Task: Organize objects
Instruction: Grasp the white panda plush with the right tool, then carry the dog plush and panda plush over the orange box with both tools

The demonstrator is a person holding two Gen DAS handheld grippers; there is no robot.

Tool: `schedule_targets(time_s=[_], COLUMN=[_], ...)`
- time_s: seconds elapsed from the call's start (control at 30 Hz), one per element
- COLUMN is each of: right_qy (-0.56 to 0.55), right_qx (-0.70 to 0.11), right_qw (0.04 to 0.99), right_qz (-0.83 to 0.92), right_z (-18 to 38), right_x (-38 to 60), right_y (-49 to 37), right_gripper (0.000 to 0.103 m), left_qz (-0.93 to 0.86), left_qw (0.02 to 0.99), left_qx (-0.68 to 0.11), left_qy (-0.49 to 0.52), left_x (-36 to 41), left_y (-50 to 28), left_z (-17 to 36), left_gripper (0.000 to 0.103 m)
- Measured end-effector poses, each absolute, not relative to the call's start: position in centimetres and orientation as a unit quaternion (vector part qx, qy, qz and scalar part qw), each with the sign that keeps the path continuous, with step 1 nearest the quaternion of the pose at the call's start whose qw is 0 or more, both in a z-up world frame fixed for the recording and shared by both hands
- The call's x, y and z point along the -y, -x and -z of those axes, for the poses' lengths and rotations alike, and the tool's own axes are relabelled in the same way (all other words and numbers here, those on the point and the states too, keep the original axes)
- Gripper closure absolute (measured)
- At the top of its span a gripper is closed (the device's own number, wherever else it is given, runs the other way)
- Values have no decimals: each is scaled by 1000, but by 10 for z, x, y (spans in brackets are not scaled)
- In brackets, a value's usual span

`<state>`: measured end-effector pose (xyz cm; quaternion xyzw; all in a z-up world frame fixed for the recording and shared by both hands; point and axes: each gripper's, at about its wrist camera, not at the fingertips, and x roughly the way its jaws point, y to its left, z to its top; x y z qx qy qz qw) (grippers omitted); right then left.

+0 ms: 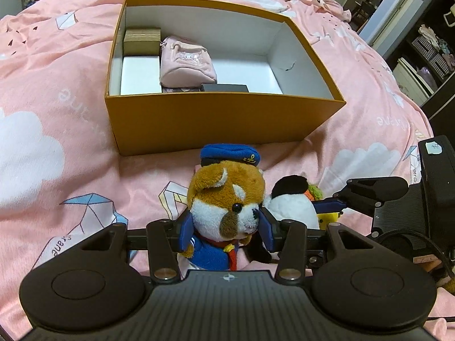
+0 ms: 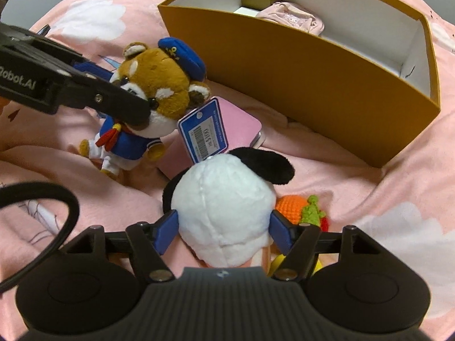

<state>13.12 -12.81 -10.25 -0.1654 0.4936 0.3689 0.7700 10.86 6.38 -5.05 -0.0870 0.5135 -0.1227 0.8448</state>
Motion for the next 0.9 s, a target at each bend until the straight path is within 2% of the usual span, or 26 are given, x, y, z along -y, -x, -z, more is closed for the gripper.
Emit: schedule_targets(time_s=[0.2,0.53,0.73,0.9], right_qy=[146,58,-3,-53], right_qx=[-494,-461,-421,-405], right_qw=[776,808,842,869], right_qz=[-365,-363,-337,-280], right_z=[93,15,-39,-55], right_x=[136,171,184,190], right_y=[-132,-141,-172,-216], right_gripper=[44,45,45,45], left_qz=[127,158,165,153], left_qw=[850,863,875,883], left_qx=[-503,-461,-425,-405], left_qy=[90,130,164,183], left_x=[-64,-71,-73,-70], left_y=[-106,-113,-145,-190], left_z=[44,-5,-42,-54], left_gripper=[50,50,50,50])
